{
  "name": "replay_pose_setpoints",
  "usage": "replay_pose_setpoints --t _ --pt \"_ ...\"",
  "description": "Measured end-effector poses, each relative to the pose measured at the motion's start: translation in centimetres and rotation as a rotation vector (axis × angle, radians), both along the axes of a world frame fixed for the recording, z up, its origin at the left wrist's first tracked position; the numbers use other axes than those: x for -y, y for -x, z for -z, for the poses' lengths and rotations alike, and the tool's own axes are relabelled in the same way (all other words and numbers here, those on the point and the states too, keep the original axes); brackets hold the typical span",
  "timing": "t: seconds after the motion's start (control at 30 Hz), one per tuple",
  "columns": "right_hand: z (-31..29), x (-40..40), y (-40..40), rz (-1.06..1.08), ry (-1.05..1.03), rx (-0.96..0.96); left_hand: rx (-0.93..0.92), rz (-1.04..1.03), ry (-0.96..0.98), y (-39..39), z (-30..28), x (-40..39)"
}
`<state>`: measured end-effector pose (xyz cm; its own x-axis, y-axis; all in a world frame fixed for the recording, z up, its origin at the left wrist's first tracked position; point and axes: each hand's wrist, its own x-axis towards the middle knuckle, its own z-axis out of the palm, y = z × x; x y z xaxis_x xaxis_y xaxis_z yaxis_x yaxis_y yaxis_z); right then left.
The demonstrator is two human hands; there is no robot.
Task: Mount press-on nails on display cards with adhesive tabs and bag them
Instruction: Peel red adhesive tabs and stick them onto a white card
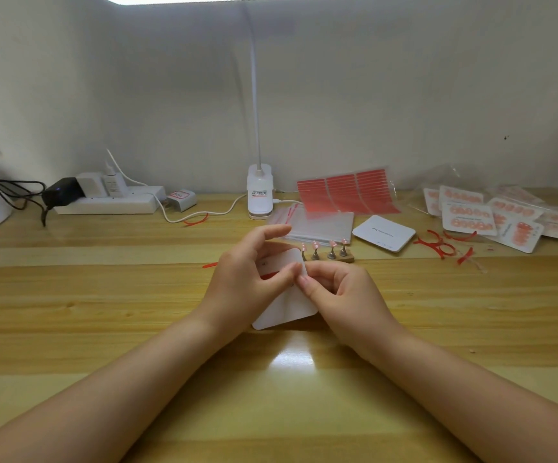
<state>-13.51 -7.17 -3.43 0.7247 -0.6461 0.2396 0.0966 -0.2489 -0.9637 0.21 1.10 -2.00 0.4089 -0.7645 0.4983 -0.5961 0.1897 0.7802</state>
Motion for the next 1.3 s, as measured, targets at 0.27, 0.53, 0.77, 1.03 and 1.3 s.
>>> replay_pose_setpoints --t 0.27,0.53,0.77,1.03,1.3 --pt "-0.16 -0.08 0.13 -0.025 0.052 0.0 0.074 -0.069 0.025 0.3 0.03 -0.04" --pt "-0.27 -0.04 -0.1 -0.017 0.07 -0.009 0.295 -0.155 0.065 0.81 0.18 -0.14" --pt "-0.28 0.01 -0.07 -0.03 0.061 0.012 0.351 -0.169 0.062 0.84 0.47 -0.03" --pt "-0.45 -0.07 -0.22 -0.014 -0.01 0.023 0.321 -0.176 0.051 0.73 0.89 0.14" --pt "-0.43 -0.22 -0.23 0.015 -0.054 0.027 0.275 -0.173 0.125 0.2 0.61 0.24"
